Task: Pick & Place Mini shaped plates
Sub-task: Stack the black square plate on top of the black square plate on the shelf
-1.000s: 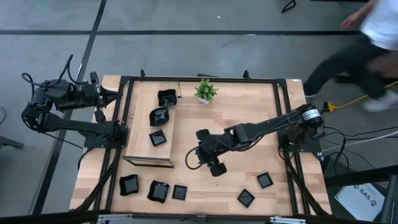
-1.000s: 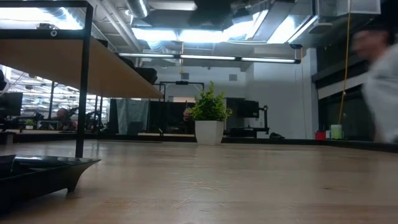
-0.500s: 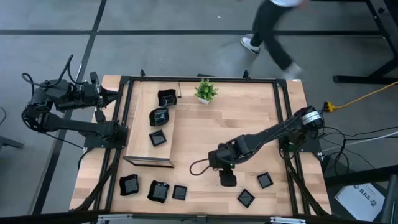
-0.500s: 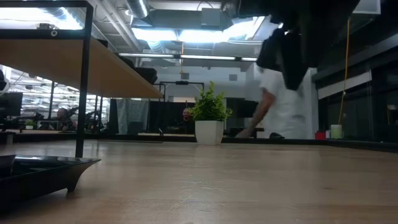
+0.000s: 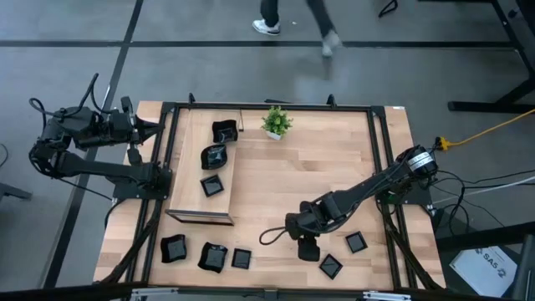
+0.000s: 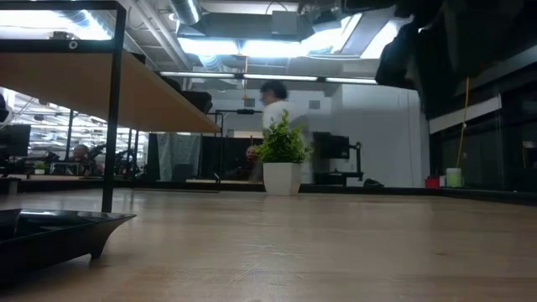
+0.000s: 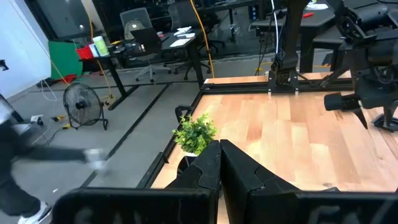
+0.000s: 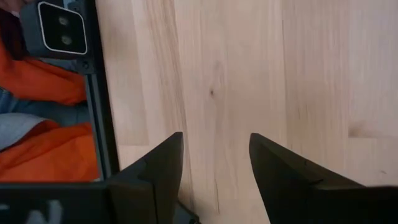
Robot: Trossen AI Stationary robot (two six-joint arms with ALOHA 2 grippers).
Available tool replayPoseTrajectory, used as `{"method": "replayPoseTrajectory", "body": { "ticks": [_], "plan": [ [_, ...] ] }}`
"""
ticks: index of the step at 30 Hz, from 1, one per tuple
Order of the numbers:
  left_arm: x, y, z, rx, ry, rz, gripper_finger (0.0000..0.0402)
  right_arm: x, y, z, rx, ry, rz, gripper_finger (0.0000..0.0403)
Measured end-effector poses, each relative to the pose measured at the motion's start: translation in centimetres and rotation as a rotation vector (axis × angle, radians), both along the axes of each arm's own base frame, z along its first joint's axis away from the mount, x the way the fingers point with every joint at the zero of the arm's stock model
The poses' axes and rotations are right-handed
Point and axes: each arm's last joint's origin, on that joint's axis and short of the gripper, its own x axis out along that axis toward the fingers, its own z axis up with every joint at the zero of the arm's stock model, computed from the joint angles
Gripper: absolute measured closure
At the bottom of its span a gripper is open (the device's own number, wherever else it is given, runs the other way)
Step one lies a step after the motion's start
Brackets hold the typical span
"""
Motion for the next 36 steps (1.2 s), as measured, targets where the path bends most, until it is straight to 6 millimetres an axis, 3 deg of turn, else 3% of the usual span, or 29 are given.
{"method": "replayPoseTrajectory", "body": {
  "ticks": [8,26,36],
  "plan": [
    [0.0,0.0,0.0,0.000,0.000,0.000,0.0398,-0.6,1.1,0.0,-0.024,-0.008,-0.014,0.0219],
    [0.0,0.0,0.0,0.000,0.000,0.000,0.0398,-0.8,1.4,0.0,-0.007,0.019,-0.104,0.0219],
    [0.0,0.0,0.0,0.000,-0.001,0.000,0.0398,-1.9,3.2,0.0,0.027,0.051,-0.132,0.0219]
  ]
}}
